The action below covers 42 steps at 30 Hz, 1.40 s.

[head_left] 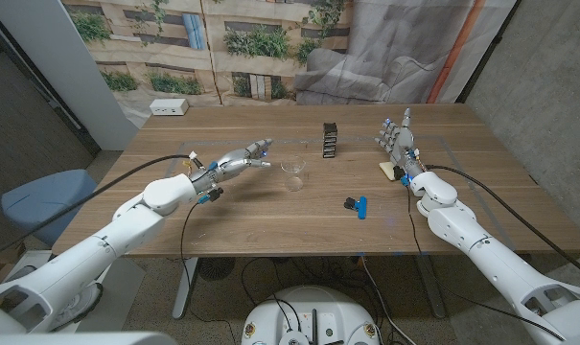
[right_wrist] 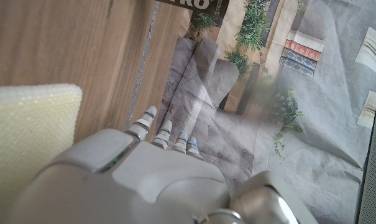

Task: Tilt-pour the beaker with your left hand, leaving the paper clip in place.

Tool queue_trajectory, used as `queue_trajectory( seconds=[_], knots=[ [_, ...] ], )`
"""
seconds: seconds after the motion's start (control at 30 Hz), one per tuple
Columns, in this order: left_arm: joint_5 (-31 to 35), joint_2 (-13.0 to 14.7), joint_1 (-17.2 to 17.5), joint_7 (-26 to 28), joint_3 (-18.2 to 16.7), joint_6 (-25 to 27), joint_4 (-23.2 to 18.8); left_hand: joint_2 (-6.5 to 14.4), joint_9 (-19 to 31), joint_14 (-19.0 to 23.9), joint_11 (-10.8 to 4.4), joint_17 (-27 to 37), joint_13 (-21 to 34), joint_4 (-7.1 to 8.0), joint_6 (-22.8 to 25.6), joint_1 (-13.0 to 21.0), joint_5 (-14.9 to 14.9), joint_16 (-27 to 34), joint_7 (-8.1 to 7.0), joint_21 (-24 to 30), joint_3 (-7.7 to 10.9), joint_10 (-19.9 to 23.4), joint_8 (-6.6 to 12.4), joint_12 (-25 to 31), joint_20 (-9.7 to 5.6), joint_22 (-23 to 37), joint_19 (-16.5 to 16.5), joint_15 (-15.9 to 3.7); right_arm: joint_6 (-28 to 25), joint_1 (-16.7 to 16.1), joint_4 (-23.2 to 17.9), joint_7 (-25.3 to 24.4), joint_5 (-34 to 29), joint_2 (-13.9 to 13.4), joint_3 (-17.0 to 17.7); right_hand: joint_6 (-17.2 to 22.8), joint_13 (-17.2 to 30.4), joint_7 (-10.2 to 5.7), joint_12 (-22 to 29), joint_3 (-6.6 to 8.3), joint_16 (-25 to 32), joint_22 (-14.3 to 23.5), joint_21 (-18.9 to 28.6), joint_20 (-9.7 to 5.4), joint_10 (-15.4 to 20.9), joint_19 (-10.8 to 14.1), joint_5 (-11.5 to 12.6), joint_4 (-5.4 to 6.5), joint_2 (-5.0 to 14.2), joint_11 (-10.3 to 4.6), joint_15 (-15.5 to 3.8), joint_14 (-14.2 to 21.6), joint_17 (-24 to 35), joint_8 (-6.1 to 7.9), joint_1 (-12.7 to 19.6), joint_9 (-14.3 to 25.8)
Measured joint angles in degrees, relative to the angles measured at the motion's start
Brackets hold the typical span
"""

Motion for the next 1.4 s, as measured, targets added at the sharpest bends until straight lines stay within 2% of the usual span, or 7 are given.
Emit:
queue_trajectory(
  seconds=[0.1,0.37,0.63,1.4],
  knots=[
    [1.14,-0.36,-0.81,-0.15,0.59,-0.30,0.66,-0.35,0.00,0.00,0.00,0.00,0.00,0.00,-0.12,0.35,0.00,0.00,0.49,0.00,0.00,0.00,0.00,0.00,0.00,0.14,0.00,0.00,0.00,0.00,-0.01,0.00,0.00,0.00,0.00,0.00,0.00,0.00,0.00,0.00,0.00,0.00,0.00,0.00,0.00,0.00,0.00,0.00,0.00,0.00,0.00,0.00,0.00,0.00,0.00,0.00],
    [4.03,-1.40,-2.72,-0.16,2.20,-1.14,2.55,-1.41,0.27,-0.09,0.74,-0.01,0.27,0.00,-0.07,1.41,0.00,0.00,0.53,0.00,0.00,-0.70,0.00,0.00,0.00,0.14,0.01,0.52,0.00,0.00,-0.01,0.00,0.00,0.00,0.00,0.00,0.00,0.00,0.00,0.00,0.00,0.00,0.00,0.00,0.00,0.00,0.00,0.00,0.00,0.00,0.00,0.00,0.00,0.00,0.00,0.00],
    [5.44,-2.46,-3.93,-0.30,3.41,-1.55,4.18,-2.07,0.27,-0.09,1.96,-0.01,0.27,0.24,-0.07,2.07,0.00,0.00,1.15,0.00,-0.24,-0.70,0.00,-0.23,0.02,0.13,-0.01,1.58,-0.01,0.00,-0.01,0.01,0.00,0.00,0.00,0.00,0.00,0.00,0.00,0.00,0.00,0.00,0.00,0.00,0.00,0.00,0.00,0.00,0.00,0.00,0.00,0.00,0.00,0.00,0.00,0.00],
    [7.40,-5.03,-5.91,-0.19,5.98,-3.08,8.79,-2.82,0.26,-0.21,1.53,-0.01,0.26,0.48,-0.07,2.82,0.01,0.67,1.13,1.04,-0.48,-0.70,1.28,0.67,0.85,0.12,-0.19,1.44,0.00,0.00,-0.01,0.01,0.00,0.00,0.00,0.00,0.00,0.00,0.00,0.00,0.00,0.00,0.00,0.00,0.00,0.00,0.00,0.00,0.00,0.00,0.00,0.00,0.00,0.00,0.00,0.00]
  ],
)
